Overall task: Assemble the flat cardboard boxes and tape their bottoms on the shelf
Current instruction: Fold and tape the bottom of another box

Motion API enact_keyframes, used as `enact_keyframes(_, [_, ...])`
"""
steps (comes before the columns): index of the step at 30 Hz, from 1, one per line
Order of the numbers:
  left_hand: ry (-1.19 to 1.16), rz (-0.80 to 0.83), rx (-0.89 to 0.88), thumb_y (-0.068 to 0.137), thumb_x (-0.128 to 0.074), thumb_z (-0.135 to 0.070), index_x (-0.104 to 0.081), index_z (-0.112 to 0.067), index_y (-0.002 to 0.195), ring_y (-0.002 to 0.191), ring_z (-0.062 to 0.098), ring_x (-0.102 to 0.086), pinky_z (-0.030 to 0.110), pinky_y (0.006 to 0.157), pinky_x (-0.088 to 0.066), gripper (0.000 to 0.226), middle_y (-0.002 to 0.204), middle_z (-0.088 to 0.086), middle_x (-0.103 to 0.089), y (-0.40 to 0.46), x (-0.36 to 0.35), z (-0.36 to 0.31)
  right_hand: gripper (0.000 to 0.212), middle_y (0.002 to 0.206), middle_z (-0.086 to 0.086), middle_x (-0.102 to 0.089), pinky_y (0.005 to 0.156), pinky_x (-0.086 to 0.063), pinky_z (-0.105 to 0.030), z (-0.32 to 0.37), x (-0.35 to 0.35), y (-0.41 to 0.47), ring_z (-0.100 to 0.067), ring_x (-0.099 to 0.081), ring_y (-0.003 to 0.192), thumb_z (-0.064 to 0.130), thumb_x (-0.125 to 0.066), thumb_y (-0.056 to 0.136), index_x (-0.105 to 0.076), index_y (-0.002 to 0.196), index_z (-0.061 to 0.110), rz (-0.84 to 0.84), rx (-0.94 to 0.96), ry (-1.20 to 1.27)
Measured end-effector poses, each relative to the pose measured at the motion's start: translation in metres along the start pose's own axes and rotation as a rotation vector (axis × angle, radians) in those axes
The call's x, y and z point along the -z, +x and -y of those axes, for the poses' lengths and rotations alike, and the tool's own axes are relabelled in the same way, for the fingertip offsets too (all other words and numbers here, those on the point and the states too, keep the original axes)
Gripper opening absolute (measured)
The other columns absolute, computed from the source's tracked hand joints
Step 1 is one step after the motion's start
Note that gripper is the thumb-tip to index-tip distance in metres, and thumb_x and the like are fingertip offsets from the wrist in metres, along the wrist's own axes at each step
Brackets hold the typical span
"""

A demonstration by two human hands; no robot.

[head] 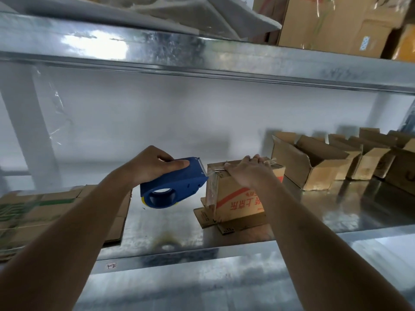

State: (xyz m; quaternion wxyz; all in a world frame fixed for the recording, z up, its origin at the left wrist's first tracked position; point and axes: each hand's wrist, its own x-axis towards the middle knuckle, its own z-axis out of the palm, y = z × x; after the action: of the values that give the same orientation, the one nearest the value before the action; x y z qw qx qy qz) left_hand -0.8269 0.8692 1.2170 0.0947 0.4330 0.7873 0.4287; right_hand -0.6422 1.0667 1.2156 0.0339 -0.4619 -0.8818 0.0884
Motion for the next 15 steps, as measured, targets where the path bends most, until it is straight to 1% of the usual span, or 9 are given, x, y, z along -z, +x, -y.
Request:
enact_keyframes(2, [0.034,0.014,-0.001,0.08,-0.077,-0.065,-0.082,-0.027,0.08,0.074,0.016,-0.074,0.033,0.071,-0.056,0.038,0.077,-0.009,-0.077,0.001,-0.005,0.0,0.079,0.17,-0.025,-0.006,0.129,-0.005,-0.054,0.001,-0.001,-0.003,-0.038,-0.005,0.159,0.063,-0.023,0.106,-0.007,0.166,0.013,-0.047,0.04,-0.007])
enact_keyframes(4, [0.072,0.027,-0.001,0.08,-0.077,-0.065,-0.082,-0.026,0.079,0.076,0.018,-0.075,0.036,0.075,-0.059,0.04,0.076,-0.007,-0.077,0.002,-0.013,-0.002,0.064,0.165,-0.017,-0.034,0.124,-0.024,-0.054,0.001,-0.002,-0.006,-0.038,-0.033,0.151,0.055,-0.038,0.107,-0.028,0.161,0.024,-0.164,0.147,0.057])
enact_keyframes(5, [0.095,0.028,-0.002,0.08,-0.077,-0.065,-0.081,-0.025,0.078,0.077,0.019,-0.074,0.038,0.077,-0.059,0.041,0.076,-0.006,-0.077,0.004,-0.015,-0.004,0.052,0.155,-0.009,-0.05,0.116,-0.039,-0.049,0.003,-0.002,-0.009,-0.034,-0.049,0.139,0.048,-0.046,0.106,-0.042,0.155,0.029,-0.226,0.201,0.132])
enact_keyframes(6, [0.117,0.029,-0.002,0.08,-0.077,-0.066,-0.081,-0.024,0.079,0.077,0.02,-0.074,0.04,0.078,-0.06,0.042,0.076,-0.004,-0.077,0.005,-0.016,-0.005,0.039,0.142,-0.002,-0.062,0.1,-0.05,-0.041,0.006,-0.002,-0.011,-0.027,-0.06,0.124,0.04,-0.054,0.105,-0.058,0.143,0.031,-0.283,0.245,0.208])
enact_keyframes(8, [0.145,0.033,0.008,0.079,-0.076,-0.067,-0.081,-0.022,0.079,0.077,0.021,-0.074,0.042,0.08,-0.06,0.045,0.075,-0.002,-0.077,0.005,-0.015,-0.006,0.02,0.117,0.004,-0.071,0.068,-0.049,-0.028,0.016,-0.002,-0.015,-0.018,-0.065,0.094,0.028,-0.061,0.1,-0.074,0.115,0.029,-0.347,0.263,0.273])
enact_keyframes(9, [0.151,0.031,0.017,0.079,-0.076,-0.068,-0.081,-0.022,0.079,0.076,0.021,-0.074,0.043,0.08,-0.061,0.046,0.075,-0.002,-0.077,0.005,-0.013,-0.006,0.015,0.107,0.004,-0.073,0.062,-0.045,-0.026,0.021,-0.004,-0.016,-0.017,-0.063,0.086,0.029,-0.063,0.098,-0.076,0.105,0.026,-0.348,0.257,0.284])
enact_keyframes(10, [0.153,0.028,0.026,0.078,-0.076,-0.068,-0.081,-0.022,0.078,0.076,0.021,-0.074,0.044,0.08,-0.061,0.046,0.074,-0.002,-0.077,0.004,-0.012,-0.004,0.017,0.094,0.003,-0.073,0.058,-0.042,-0.025,0.027,-0.004,-0.018,-0.016,-0.063,0.078,0.036,-0.065,0.096,-0.075,0.095,0.022,-0.332,0.259,0.304])
enact_keyframes(12, [0.15,0.024,0.034,0.079,-0.076,-0.067,-0.081,-0.02,0.078,0.076,0.024,-0.074,0.045,0.079,-0.061,0.047,0.074,0.001,-0.076,0.001,-0.011,-0.001,0.044,0.068,0.002,-0.064,0.052,-0.038,-0.025,0.035,-0.004,-0.025,-0.017,-0.061,0.064,0.059,-0.07,0.087,-0.068,0.078,0.016,-0.291,0.257,0.33])
enact_keyframes(15, [0.148,0.017,0.041,0.081,-0.074,-0.068,-0.08,-0.019,0.077,0.077,0.026,-0.074,0.047,0.078,-0.06,0.05,0.074,0.004,-0.076,-0.005,-0.013,0.004,0.058,0.064,0.001,-0.062,0.048,-0.038,-0.026,0.039,-0.004,-0.03,-0.017,-0.061,0.06,0.072,-0.073,0.077,-0.066,0.076,0.014,-0.27,0.235,0.31])
